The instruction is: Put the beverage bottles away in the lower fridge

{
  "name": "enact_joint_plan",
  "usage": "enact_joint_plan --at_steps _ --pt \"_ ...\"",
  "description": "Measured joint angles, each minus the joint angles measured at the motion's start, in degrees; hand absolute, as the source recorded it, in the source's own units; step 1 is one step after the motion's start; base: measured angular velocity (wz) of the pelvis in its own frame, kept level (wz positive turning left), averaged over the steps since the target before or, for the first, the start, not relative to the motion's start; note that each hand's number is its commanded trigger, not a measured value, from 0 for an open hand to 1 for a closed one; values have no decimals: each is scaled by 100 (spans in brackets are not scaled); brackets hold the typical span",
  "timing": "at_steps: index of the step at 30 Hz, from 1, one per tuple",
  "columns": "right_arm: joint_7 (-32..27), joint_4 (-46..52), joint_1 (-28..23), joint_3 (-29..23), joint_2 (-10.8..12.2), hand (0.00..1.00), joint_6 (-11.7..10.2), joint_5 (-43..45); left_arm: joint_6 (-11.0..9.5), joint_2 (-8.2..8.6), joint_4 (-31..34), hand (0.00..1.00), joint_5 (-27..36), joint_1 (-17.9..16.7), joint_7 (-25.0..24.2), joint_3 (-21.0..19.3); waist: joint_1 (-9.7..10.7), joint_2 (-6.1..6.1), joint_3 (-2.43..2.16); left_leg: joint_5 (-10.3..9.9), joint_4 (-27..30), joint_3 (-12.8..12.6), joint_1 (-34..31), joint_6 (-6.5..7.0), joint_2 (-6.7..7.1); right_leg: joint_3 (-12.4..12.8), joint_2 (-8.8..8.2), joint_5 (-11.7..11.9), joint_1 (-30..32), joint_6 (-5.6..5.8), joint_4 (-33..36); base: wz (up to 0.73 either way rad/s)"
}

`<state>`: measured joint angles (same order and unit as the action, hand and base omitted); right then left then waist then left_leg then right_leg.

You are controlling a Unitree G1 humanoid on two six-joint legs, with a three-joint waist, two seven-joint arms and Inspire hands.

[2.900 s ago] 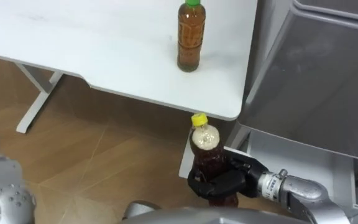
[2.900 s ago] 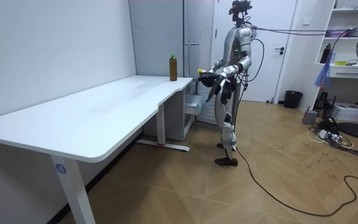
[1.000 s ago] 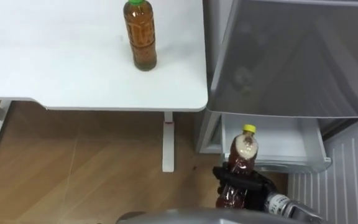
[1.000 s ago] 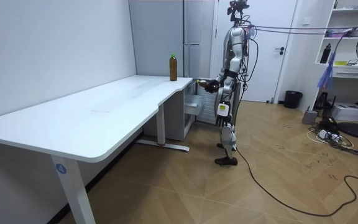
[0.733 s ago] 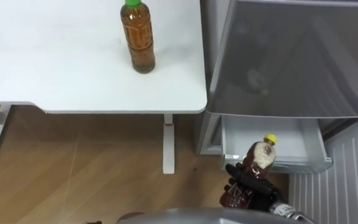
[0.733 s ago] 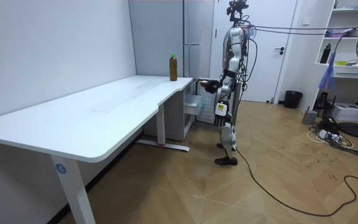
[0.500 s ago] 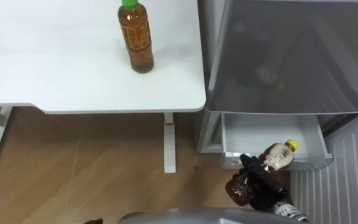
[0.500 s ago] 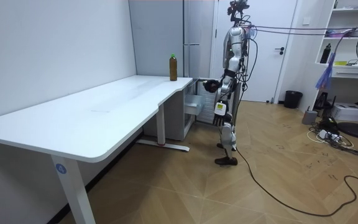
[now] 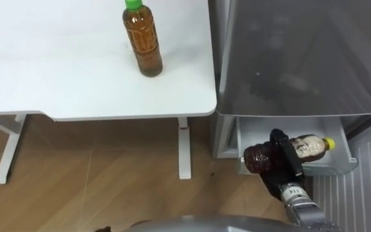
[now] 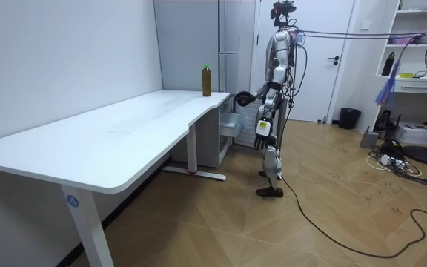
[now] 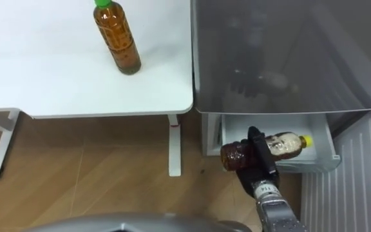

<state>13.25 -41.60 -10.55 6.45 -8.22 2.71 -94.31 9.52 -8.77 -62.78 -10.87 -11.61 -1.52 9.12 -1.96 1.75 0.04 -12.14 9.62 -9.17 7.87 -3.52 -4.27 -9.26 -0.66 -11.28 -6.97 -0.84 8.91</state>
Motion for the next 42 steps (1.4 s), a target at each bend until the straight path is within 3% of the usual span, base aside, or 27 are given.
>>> enact_joint_plan --at_steps 5,9,17,25,31,34,36,40,42 --pt "-346 82 224 -3 75 100 -182 -72 1 4 -6 0 -4 -12 -15 0 -16 -40 35 0 -8 1 52 0 -4 53 5 0 -19 0 34 -6" --pt "-454 458 350 -4 122 100 -291 -325 1 4 -7 0 -72 -27 -33 -55 -14 -59 90 0 -6 -9 68 0 1 66 -3 0 -17 1 63 -2" --pt "-691 680 389 -138 109 100 -332 -445 1 68 6 0 -69 -177 -30 -169 5 25 54 0 31 81 69 0 19 -57 -27 -4 -88 7 55 7" --pt "-797 399 453 -493 92 100 -317 -335 -34 53 315 0 -104 -425 -55 -259 21 189 60 0 134 220 41 1 24 -203 -41 -4 -201 5 -19 11" --pt "-1180 -468 1119 -1076 -4 100 -395 -295 -32 61 328 0 -122 -313 -128 -272 32 241 36 61 219 333 -455 69 60 -271 -92 -20 319 -2 242 8" --pt "-1119 -832 1557 -1229 -10 100 -382 -339 5 22 288 0 -117 -110 -167 -254 72 220 57 144 237 398 -820 122 115 -349 -202 -21 741 -4 514 2" --pt "-1080 -1310 2084 -1337 -11 100 -401 -252 21 8 128 0 -117 254 -167 -220 91 129 113 250 322 441 -1187 180 188 -363 -288 1 1146 3 685 0" --pt "-1022 -2137 2948 -1685 -138 100 -389 -218 -16 -49 -141 0 -108 654 -145 -105 81 156 135 333 585 449 -1870 286 241 -344 -350 147 1767 77 735 1" --pt "-868 -2294 3116 -1798 -182 100 -379 -135 -20 -91 -214 0 -100 711 -143 -106 79 159 136 385 624 456 -2074 330 288 -335 -412 175 2027 76 860 5"
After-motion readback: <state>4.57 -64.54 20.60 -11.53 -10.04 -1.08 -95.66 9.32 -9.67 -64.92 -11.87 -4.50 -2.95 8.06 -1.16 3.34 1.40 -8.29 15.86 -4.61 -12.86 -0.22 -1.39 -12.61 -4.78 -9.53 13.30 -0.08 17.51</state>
